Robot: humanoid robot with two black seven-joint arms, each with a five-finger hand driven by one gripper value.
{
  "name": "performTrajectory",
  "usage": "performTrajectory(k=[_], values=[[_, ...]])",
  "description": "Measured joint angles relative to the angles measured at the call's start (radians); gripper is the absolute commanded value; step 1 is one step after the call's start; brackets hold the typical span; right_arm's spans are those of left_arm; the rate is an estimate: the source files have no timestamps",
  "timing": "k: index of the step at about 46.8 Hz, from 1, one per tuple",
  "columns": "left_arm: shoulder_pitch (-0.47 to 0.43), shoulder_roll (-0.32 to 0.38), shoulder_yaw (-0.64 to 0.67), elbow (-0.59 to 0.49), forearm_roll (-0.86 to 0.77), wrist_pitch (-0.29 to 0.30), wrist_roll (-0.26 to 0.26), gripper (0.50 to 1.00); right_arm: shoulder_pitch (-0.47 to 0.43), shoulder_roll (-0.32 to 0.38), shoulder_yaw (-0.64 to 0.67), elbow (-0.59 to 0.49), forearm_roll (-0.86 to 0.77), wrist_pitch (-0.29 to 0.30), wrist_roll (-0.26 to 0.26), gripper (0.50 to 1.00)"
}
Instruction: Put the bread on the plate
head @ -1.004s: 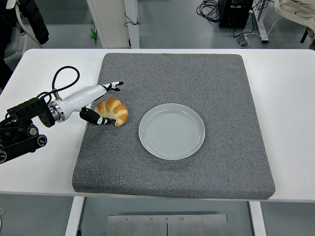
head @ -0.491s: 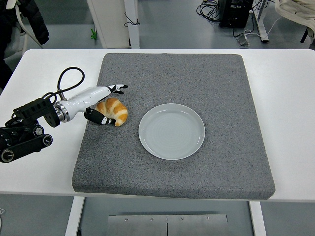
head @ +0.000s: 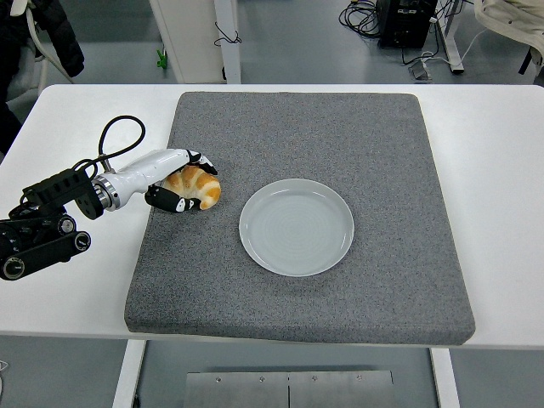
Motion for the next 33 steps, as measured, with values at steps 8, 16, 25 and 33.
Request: performTrajectory(k=[8, 16, 25, 33], values=[[-0.015, 0.003, -0.015, 0.0, -0.009, 0.0, 0.0, 0.542, 0.0, 0.0, 0.0, 0.0, 0.0, 0.0, 0.0, 1.0], [-0.041, 0.013, -0.047, -0.001, -0.01, -0.001, 0.0, 0.542, 0.0, 0.0, 0.0, 0.0, 0.0, 0.0, 0.0, 1.0], [-0.079, 0.034, -0.142, 0.0, -0.005, -0.013, -0.002, 0.543, 0.0, 0.0, 0.0, 0.0, 0.0, 0.0, 0.0, 1.0], [-0.108, 0.041, -0.214, 0.0, 0.004, -0.054, -0.001, 0.543, 0.0, 0.0, 0.0, 0.0, 0.0, 0.0, 0.0, 1.0]])
